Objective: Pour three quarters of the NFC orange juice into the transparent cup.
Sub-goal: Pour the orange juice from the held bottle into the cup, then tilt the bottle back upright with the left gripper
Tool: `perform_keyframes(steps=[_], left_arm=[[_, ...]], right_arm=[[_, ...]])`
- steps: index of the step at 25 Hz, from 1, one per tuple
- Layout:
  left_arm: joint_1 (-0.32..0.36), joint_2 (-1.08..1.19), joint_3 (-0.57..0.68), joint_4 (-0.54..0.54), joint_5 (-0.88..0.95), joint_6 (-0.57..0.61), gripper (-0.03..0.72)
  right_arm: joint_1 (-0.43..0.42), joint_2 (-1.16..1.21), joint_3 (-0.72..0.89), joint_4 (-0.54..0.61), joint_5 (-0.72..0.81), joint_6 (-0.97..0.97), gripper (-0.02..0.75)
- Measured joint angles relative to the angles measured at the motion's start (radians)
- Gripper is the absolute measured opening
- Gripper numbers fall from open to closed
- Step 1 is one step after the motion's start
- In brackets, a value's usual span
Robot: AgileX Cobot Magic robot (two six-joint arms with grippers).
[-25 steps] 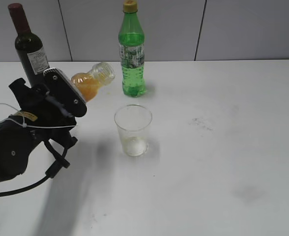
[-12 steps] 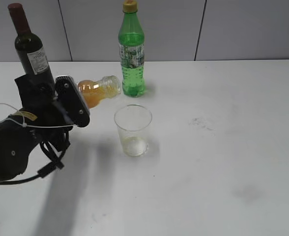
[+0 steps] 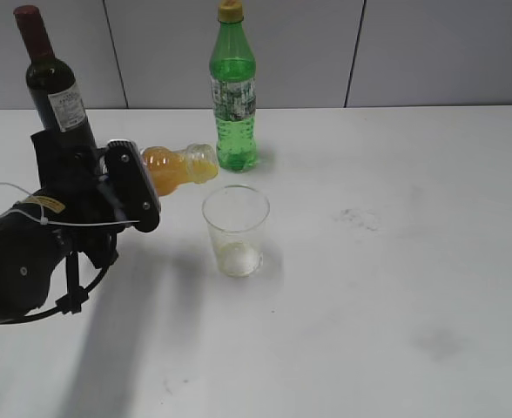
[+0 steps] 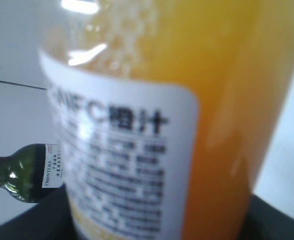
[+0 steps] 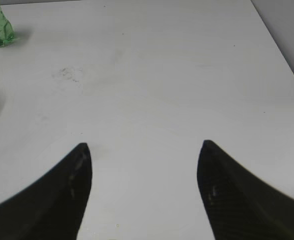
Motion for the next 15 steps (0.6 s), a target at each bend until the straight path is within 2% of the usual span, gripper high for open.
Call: perform_keyframes(steps=[15], left_arm=[[0.0, 0.0, -0.001, -0.024, 0.024, 0.1, 0.471]], right_arm=[[0.0, 0.0, 0.0, 0.0, 0.0, 0.0, 0.51]])
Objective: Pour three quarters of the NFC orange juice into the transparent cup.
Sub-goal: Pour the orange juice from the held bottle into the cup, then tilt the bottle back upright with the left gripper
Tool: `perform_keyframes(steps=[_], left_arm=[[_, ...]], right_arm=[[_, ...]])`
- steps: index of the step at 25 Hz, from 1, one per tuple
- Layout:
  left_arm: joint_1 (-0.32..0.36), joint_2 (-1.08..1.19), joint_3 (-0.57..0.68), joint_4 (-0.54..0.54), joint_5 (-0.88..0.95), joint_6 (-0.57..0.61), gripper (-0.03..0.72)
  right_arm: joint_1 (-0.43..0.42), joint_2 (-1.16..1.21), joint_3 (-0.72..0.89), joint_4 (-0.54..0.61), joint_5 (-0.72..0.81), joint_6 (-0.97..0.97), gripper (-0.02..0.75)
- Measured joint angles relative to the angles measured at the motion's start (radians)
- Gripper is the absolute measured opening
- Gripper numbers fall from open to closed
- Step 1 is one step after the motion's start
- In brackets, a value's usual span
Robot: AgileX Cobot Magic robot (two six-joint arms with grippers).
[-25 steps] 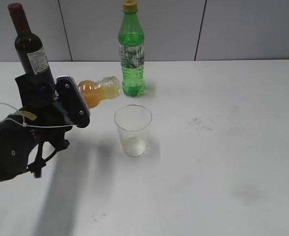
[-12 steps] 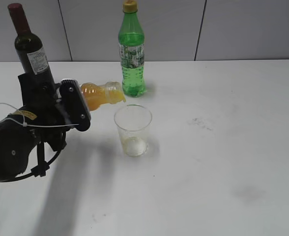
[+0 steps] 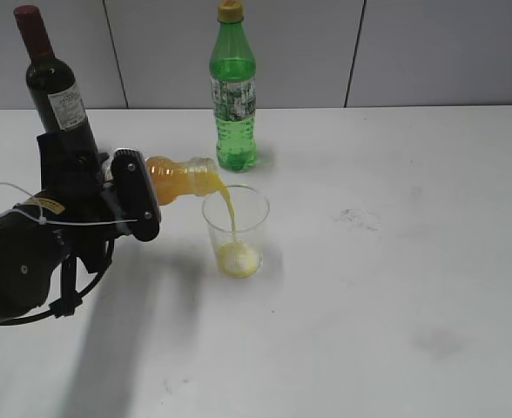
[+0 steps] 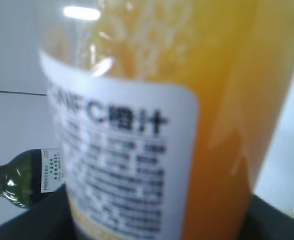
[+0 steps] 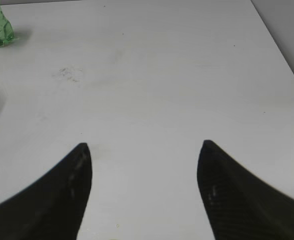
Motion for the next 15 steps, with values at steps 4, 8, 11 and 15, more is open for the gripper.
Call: perform_keyframes(steps=[4, 8, 11, 15], left_arm=[[0.0, 0.0, 0.0, -0.001, 0.002, 0.017, 0.471], [0.0, 0.0, 0.0, -0.011, 0.013, 0.039, 0.471], [0.0, 0.0, 0.0, -0.018, 0.018, 0.053, 0.471], [0.0, 0.0, 0.0, -0.024, 0.02, 0.063, 0.471]], right_arm=[[0.0, 0.0, 0.0, 0.0, 0.0, 0.0, 0.51], [0.0, 0.0, 0.0, 0.0, 0.0, 0.0, 0.51], [0.0, 0.0, 0.0, 0.0, 0.0, 0.0, 0.51], [0.0, 0.0, 0.0, 0.0, 0.0, 0.0, 0.51]])
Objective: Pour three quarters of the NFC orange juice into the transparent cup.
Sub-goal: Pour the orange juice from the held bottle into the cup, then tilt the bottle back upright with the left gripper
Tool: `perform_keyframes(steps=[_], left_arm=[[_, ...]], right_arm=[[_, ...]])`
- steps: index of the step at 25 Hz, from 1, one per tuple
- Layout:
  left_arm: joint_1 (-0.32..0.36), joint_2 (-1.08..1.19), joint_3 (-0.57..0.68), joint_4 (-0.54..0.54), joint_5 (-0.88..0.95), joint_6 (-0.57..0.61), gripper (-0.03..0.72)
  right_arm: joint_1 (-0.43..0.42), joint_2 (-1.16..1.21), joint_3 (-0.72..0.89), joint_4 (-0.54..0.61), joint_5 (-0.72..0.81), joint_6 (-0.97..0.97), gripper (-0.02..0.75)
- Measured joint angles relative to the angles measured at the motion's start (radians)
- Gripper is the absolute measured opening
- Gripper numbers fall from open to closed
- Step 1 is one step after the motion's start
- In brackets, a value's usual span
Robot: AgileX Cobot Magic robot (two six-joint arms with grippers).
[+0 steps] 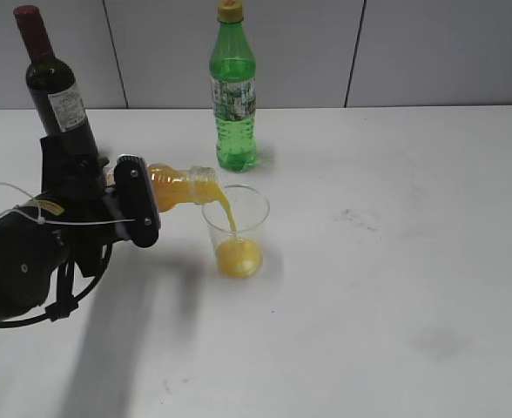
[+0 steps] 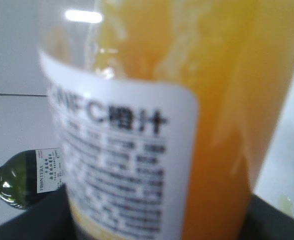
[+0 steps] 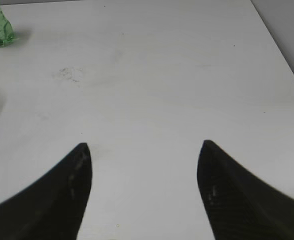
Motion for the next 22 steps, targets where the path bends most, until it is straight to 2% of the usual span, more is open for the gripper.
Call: perform_keyframes(steps=[7, 12, 22], left_arm=[[0.0, 0.0, -0.003, -0.018, 0.001, 0.016, 0.471], [0.0, 0.0, -0.05, -0.08, 0.014, 0.092, 0.471], [0.0, 0.0, -0.059, -0.091, 0.024, 0.202, 0.471]], right_arm=[[0.0, 0.0, 0.0, 0.0, 0.0, 0.0, 0.51], [0.0, 0.0, 0.0, 0.0, 0.0, 0.0, 0.51], [0.0, 0.0, 0.0, 0.0, 0.0, 0.0, 0.51]])
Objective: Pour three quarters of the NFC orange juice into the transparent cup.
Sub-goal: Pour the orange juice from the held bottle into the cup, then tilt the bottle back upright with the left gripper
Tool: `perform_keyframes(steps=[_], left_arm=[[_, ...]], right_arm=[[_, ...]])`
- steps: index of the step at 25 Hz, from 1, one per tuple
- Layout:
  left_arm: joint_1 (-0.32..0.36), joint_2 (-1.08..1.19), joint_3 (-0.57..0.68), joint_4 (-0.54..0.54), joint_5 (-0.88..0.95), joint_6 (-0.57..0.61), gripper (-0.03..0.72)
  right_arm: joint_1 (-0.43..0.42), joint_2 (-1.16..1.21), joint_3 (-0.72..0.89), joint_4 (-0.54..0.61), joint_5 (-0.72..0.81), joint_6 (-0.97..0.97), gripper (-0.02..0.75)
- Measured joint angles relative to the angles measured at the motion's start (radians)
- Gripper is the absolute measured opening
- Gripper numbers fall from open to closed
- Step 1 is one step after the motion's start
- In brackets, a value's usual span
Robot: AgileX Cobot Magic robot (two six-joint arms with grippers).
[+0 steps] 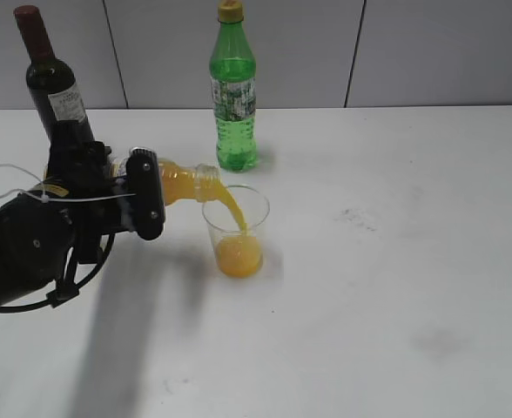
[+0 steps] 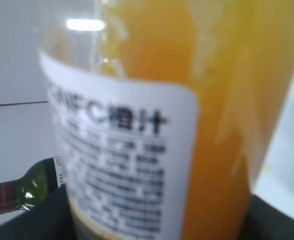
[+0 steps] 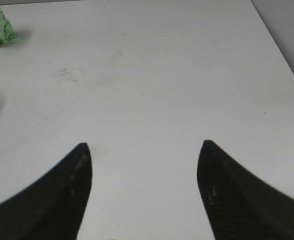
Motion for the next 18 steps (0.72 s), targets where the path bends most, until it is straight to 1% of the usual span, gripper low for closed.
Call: perform_keyframes(steps=[7, 18], left_arm=[[0.0, 0.0, 0.0, -0.002, -0.002, 0.033, 0.471], [0.0, 0.0, 0.0, 0.001, -0.04, 0.037, 0.471]], right_arm=[[0.0, 0.0, 0.0, 0.0, 0.0, 0.0, 0.51], [0.0, 0.0, 0.0, 0.0, 0.0, 0.0, 0.51]])
